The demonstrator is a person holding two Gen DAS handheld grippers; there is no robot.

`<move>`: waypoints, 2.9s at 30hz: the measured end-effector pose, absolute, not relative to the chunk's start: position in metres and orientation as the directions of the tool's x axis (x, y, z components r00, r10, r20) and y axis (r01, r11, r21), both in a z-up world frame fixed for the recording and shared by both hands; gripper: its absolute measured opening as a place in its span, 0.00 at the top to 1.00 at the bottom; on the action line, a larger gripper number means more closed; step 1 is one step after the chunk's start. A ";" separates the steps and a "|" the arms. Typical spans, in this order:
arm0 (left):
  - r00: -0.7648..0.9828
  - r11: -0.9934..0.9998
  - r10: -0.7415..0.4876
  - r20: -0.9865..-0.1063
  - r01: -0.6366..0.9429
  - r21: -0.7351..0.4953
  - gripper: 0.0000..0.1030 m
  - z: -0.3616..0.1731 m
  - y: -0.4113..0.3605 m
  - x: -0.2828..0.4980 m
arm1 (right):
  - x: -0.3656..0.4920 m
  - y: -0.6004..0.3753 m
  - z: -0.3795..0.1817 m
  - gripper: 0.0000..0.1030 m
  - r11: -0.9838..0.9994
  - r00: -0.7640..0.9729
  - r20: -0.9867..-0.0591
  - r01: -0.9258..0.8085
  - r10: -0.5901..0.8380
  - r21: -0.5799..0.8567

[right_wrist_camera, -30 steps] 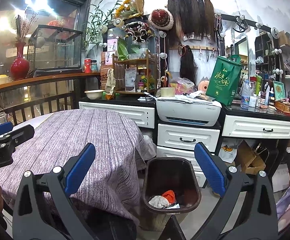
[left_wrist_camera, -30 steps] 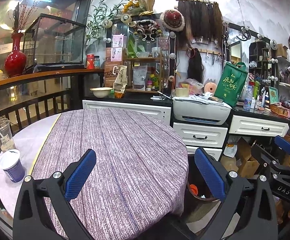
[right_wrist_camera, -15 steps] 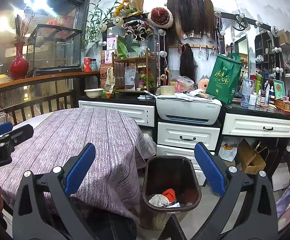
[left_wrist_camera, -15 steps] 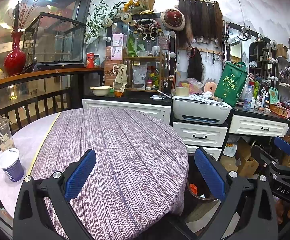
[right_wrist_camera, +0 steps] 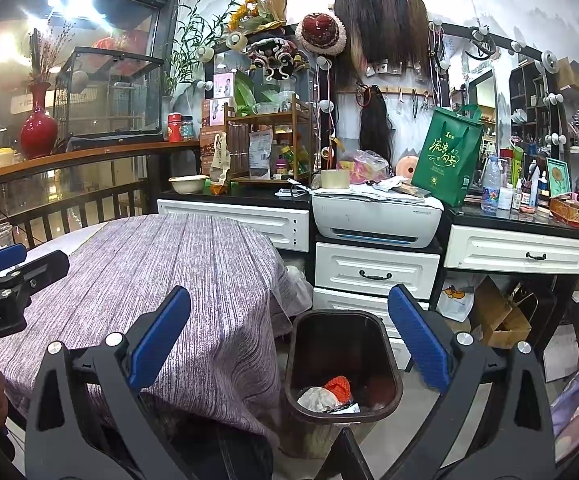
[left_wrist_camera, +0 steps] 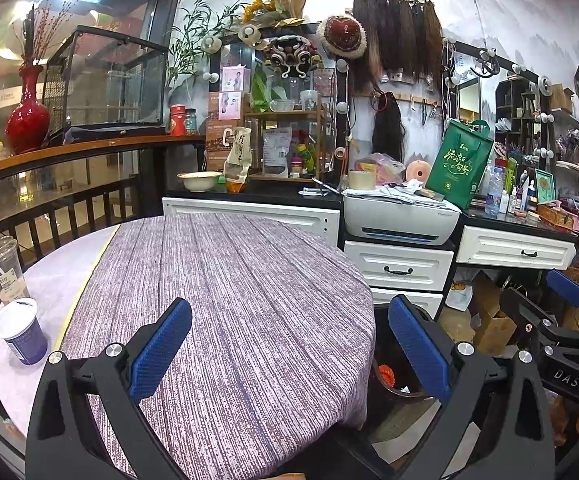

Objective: Collect trash

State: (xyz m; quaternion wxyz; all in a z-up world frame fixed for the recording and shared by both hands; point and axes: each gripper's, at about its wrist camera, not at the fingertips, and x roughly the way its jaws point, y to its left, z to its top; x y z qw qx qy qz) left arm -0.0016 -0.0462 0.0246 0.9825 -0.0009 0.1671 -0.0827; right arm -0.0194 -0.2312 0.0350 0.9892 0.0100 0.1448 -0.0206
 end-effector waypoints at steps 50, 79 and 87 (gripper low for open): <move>0.923 0.983 -0.176 -0.341 0.181 -0.019 0.05 0.020 -0.052 0.000 | -0.020 -0.229 0.023 0.06 0.999 0.953 -0.302 0.037 -0.031 0.013; 0.916 0.981 -0.184 -0.357 0.195 -0.006 0.05 0.018 -0.044 0.006 | -0.021 -0.228 0.018 0.06 0.999 0.951 -0.309 0.034 -0.028 0.016; 0.915 0.981 -0.183 -0.359 0.194 -0.007 0.05 0.017 -0.043 0.006 | -0.020 -0.229 0.018 0.06 0.999 0.950 -0.312 0.034 -0.027 0.016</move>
